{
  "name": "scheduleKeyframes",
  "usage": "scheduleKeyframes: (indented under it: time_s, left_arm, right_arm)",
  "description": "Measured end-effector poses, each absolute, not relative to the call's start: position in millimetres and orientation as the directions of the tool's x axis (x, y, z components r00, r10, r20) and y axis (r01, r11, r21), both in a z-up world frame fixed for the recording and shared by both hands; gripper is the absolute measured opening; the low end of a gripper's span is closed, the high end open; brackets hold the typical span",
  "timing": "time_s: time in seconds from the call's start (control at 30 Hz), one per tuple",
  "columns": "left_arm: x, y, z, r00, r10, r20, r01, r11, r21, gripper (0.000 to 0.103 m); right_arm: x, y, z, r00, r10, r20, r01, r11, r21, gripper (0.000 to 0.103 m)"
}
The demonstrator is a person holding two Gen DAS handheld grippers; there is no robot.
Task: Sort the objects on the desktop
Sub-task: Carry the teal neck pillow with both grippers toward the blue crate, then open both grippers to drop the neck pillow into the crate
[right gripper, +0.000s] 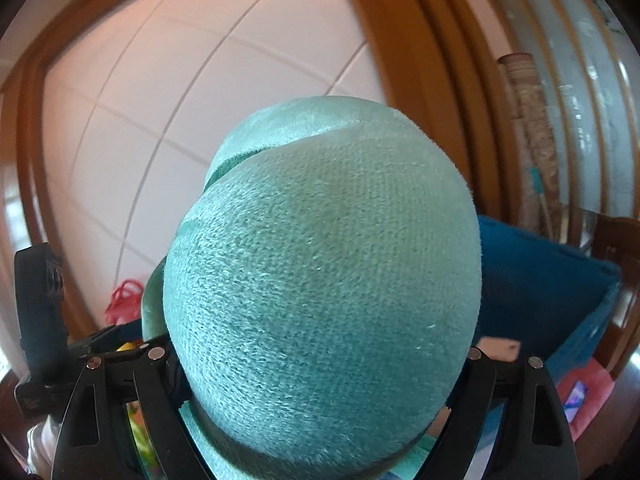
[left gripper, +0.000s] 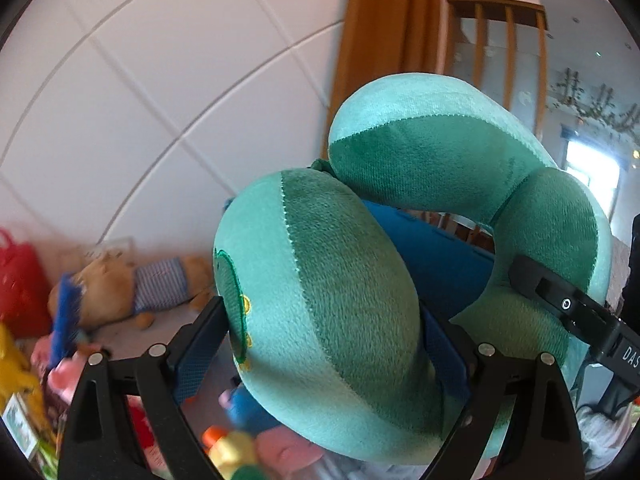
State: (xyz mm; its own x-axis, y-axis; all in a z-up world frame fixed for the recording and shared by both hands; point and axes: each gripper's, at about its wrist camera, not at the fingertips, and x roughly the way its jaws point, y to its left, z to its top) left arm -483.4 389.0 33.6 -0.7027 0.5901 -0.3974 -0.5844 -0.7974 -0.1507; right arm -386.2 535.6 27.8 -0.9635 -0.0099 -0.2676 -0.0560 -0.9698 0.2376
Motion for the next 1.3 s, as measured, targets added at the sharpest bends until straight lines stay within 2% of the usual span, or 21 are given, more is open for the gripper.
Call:
scheduleKeyframes:
  time_s: [0.13,0.3,0.47,0.53,0.77,1.3]
  left_arm:
    - [-498,448,40,-0.713,0.581,-0.393,-0.583,-0.802,-0.127,0.093]
    - [-528,517,32,-0.701,0.552,-0.452,-0.557,-0.819,-0.136,0.094]
    - [-552,563,17,-0.713,0.463,-0.527,-0.491,-0.866,-0.096,0.096]
    - [-555,568,13,-0.72,0.433,-0.543,-0.47,-0.879,-0.079,0.103]
    - [-559,572,-3,-0.719,0.359,-0.596,-0.417,-0.908,-0.044,0.103]
    - [-517,555,-7,-0.738,0.294,-0.607,-0.354,-0.935,-0.022,0.103]
  right_arm:
    - [-391,585,38,-0.969,-0.009,-0.248,-0.054,-0.968,0.247,0.089]
    - [-402,664,30,-0.958,-0.043,-0.283,-0.033,-0.965,0.259,0.089]
    - [-437,726,22,-0.932,-0.094,-0.349,-0.013,-0.957,0.291,0.101]
    - [-443,733,13,-0.921,-0.11,-0.374,-0.007,-0.955,0.298,0.103]
    - [-455,742,3,-0.905,-0.133,-0.404,0.017,-0.96,0.278,0.103]
    - [-453,762,-12,-0.879,-0.043,-0.474,-0.039,-0.986,0.161,0.103]
